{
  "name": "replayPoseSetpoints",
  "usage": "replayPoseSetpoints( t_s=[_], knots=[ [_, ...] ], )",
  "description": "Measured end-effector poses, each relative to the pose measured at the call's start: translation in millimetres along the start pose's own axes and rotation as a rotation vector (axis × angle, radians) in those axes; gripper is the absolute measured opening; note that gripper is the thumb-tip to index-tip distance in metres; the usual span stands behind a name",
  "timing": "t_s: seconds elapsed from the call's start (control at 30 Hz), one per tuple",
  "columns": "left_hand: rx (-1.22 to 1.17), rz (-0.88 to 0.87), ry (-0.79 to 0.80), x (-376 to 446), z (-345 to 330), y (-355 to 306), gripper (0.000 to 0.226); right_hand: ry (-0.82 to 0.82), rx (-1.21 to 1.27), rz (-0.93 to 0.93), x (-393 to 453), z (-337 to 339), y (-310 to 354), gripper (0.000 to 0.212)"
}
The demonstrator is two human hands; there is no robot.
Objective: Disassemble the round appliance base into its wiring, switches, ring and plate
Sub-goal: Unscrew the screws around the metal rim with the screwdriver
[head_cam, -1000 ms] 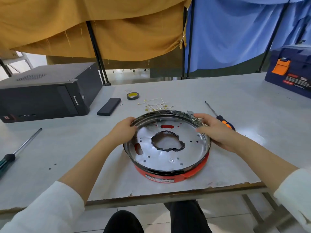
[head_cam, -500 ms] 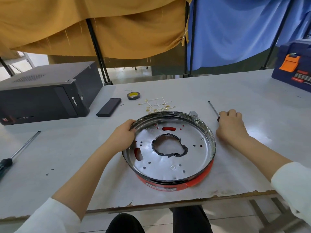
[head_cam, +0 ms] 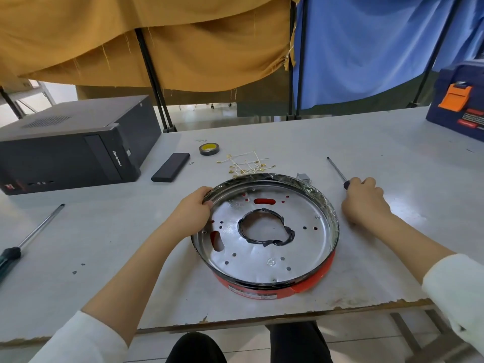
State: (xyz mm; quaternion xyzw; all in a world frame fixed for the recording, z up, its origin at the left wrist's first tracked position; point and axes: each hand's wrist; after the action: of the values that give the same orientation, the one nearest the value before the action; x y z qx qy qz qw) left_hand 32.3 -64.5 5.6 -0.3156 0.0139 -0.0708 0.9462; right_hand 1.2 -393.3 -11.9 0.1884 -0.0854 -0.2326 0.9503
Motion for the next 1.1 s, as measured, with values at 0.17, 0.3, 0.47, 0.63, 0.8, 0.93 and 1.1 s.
replayPoseSetpoints(
  t_s=[0.17,0.3,0.47,0.63,0.8,0.93,1.1],
  knots=[
    [0.052,-0.017,0.032,2.5,8.1,3.4,0.033,-0.115,0.245,0.101,-9.7,18.7,14.5,0.042],
    [-0.006,-0.105,-0.051,2.5,20.8,-0.6,0.059,-0.166,0.561,0.264,-20.9,50.0,41.9,0.046],
    [0.214,-0.384,-0.297,5.4,45.6,-27.5,0.065,-0.089,0.884,0.454,-50.5,81.9,89.7,0.033],
    [0.425,-0.454,-0.376,0.0,47.6,-47.7,0.062,-0.064,1.003,0.588,-77.3,105.1,132.0,0.021],
    [0.275,-0.336,-0.524,-14.8,49.8,-53.6,0.056,-0.082,1.210,0.603,-89.8,133.2,151.7,0.022],
    [0.176,-0.362,-0.185,-28.3,49.5,-64.3,0.024,-0.168,1.176,0.657,-87.6,145.5,163.8,0.026],
    [-0.188,-0.301,-0.015,-26.3,42.5,-72.8,0.028,-0.254,0.934,0.743,-67.8,145.3,185.1,0.027]
  ],
)
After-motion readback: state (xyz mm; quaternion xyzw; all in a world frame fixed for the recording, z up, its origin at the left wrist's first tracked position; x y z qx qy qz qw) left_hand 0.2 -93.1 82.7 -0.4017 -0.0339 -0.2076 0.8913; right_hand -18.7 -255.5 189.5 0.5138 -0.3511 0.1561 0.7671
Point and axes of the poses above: each hand's wrist, its own x-axis towards the middle knuckle, its own z-axis out of the back of the hand, y = z × x, and after that the axes turned 4 degrees about x, right-handed
